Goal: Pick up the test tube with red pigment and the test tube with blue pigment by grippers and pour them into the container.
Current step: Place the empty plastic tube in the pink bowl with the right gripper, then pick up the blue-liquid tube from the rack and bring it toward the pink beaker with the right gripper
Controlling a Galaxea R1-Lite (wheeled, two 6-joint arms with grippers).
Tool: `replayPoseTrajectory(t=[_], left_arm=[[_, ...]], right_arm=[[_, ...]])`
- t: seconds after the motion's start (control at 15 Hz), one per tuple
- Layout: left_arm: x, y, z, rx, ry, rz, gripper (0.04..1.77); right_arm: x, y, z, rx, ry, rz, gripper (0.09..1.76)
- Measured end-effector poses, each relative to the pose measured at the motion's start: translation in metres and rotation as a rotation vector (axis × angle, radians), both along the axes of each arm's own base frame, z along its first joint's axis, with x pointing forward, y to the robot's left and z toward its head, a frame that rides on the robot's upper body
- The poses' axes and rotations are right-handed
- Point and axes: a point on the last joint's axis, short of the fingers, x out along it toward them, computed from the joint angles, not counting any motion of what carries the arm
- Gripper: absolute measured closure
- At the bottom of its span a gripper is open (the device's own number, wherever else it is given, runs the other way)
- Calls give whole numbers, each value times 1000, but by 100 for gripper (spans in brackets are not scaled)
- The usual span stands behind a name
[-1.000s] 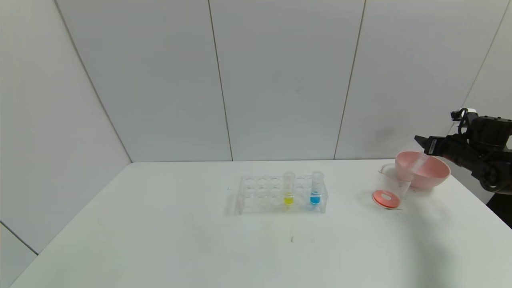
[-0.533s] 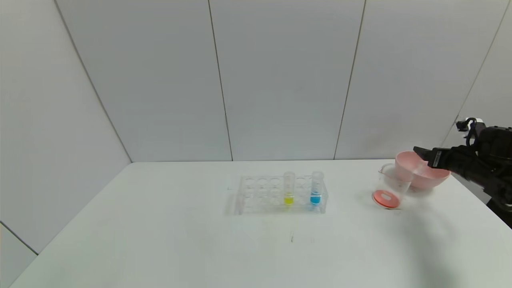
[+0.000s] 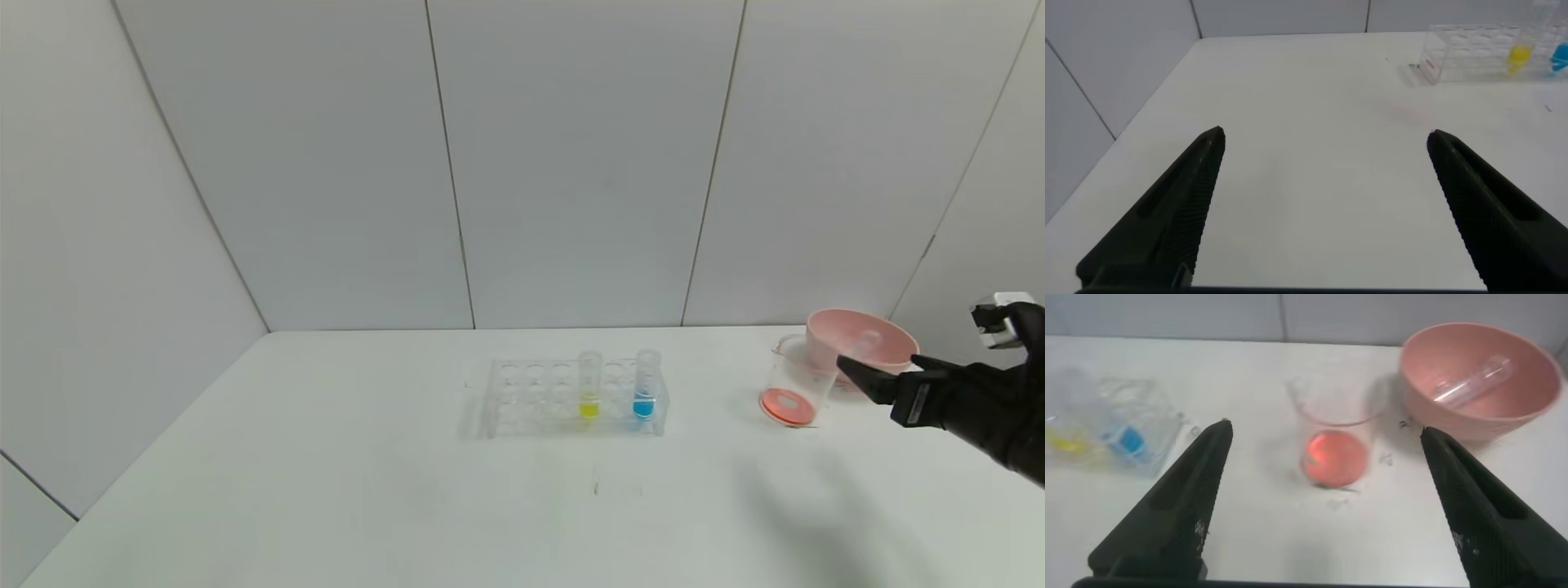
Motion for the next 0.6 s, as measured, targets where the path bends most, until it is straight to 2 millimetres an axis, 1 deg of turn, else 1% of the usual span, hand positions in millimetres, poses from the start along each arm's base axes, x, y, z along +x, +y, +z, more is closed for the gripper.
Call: replayPoseTrajectory(t=[0.13,0.2,0.33,0.47,0.6], left_arm=[[0,0,0,0,0,0,5],[0,0,0,0,0,0,5],[0,0,0,0,0,0,5],[0,0,0,0,0,0,5],[0,0,0,0,0,0,5]], right_arm=[[-23,30,1,6,0,73,19],[-33,45,2,0,-3,74,18],[-45,73,2,-8,-9,35,17],[-51,103,-1,-17,-9,-9,17],[-48,132,-5,5,-4,-11,16]])
